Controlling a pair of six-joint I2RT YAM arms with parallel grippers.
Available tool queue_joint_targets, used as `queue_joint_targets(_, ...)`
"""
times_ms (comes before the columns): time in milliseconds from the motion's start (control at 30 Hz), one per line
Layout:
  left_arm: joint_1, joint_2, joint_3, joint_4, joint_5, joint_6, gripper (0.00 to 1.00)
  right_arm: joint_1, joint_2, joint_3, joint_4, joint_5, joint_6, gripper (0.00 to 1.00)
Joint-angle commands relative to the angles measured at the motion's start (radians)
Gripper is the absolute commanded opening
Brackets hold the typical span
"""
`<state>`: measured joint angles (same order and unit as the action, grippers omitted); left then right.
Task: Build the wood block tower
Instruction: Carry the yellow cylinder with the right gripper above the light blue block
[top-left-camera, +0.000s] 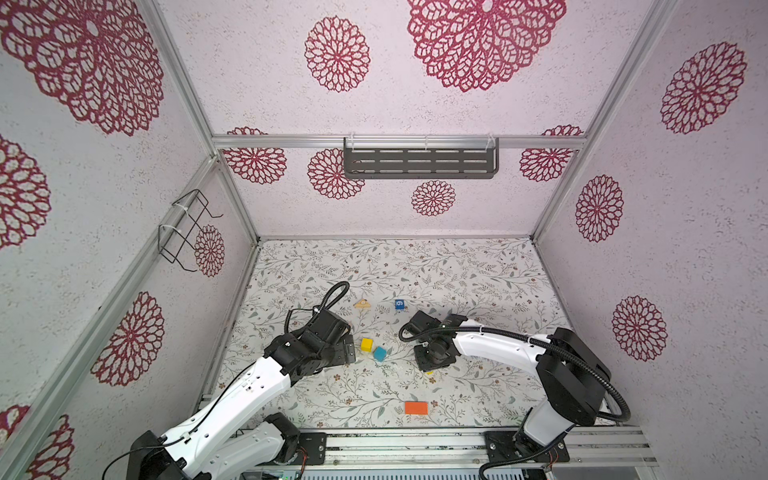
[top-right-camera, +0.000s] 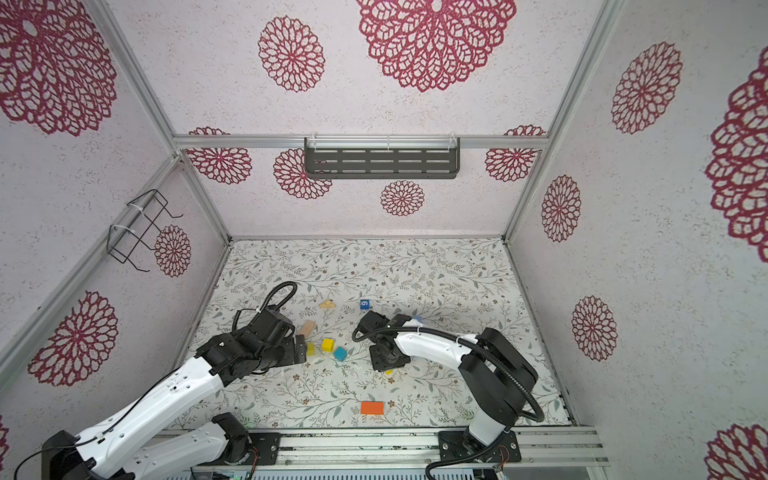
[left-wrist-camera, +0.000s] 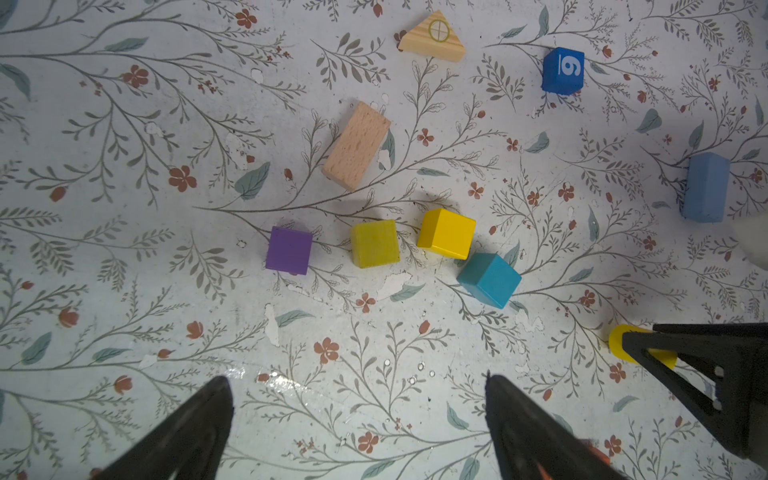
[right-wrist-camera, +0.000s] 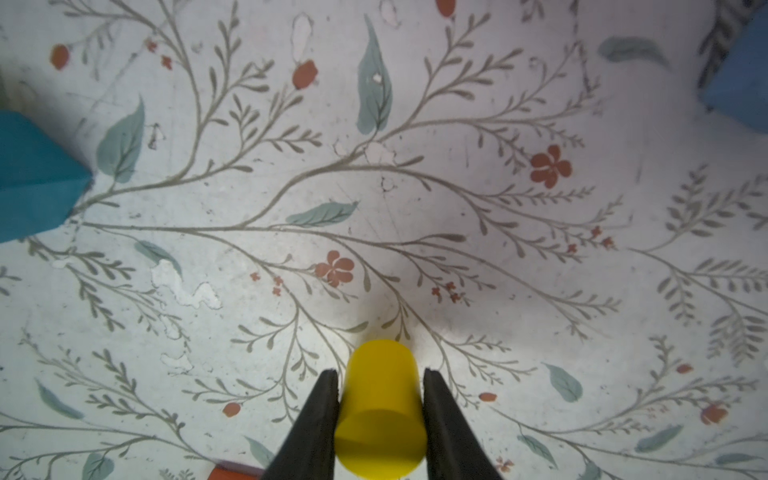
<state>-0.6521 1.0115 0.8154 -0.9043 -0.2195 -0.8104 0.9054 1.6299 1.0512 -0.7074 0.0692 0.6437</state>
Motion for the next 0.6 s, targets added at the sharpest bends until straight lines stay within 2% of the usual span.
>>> queue_joint_targets(0,-0.012,0.025,0.052,0.009,-0.031,0.018,0.97,-0.016,-0.078,0.054,-0.086,0.043,-0.028,0.28)
queue_joint_targets(167,-0.012,0.104,0.135,-0.011,-0.063,0.068,0.97,-0.089,-0.113,0.089,-0.126,0.026,-0.073,0.28)
queue_joint_targets(333,-0.011,0.201,0.236,-0.026,-0.070,0.116,0.97,-0.215,-0.134,0.115,-0.145,-0.013,-0.144,0.28)
queue_joint_targets(567,-0.003,0.352,0.379,-0.024,-0.033,0.182,0.97,-0.344,-0.071,0.200,-0.168,-0.035,-0.235,0.28)
